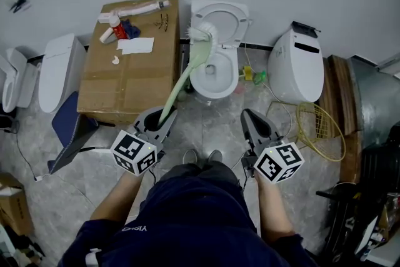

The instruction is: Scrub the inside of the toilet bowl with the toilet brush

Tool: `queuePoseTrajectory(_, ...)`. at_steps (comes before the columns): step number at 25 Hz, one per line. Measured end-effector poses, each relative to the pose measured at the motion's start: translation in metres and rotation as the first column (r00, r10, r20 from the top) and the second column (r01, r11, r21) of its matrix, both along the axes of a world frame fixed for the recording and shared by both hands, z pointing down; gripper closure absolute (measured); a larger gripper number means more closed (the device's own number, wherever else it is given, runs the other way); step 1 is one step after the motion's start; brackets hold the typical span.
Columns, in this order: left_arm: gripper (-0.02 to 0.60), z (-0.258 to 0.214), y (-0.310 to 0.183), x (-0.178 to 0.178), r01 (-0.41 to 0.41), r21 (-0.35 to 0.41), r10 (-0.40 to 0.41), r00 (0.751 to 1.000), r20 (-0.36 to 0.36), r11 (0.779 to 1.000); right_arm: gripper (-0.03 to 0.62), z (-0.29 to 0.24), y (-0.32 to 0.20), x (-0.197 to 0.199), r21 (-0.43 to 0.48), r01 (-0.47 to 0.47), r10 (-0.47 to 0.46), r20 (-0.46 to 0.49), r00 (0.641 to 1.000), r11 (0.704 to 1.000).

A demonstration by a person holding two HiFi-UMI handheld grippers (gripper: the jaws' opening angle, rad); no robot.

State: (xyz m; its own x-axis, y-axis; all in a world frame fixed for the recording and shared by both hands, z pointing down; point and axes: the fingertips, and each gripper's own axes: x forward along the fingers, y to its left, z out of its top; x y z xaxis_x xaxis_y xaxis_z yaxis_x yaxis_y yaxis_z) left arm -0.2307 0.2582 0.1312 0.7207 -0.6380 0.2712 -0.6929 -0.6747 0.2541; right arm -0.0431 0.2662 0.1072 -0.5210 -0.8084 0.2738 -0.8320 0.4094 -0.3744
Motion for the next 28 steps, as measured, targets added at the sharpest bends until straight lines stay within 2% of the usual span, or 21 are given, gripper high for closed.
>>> queuePoseTrajectory(13,0.529,0.002,-0.039,0.009,0.014,0.004,-0.014,1.0,0.01,1.0,0.589,0.006,-0.046,0.012,0.0,0.006,-0.006,0.009,1.0,1.0)
queuePoseTrajectory(28,0.529,0.014,-0.142,0.066,0.06,-0.029,-0.06,0.998,0.026,0.998,0.589,0.023,-0.158,0.063,-0.039,0.069,-0.068,0.023,0.997,0.997)
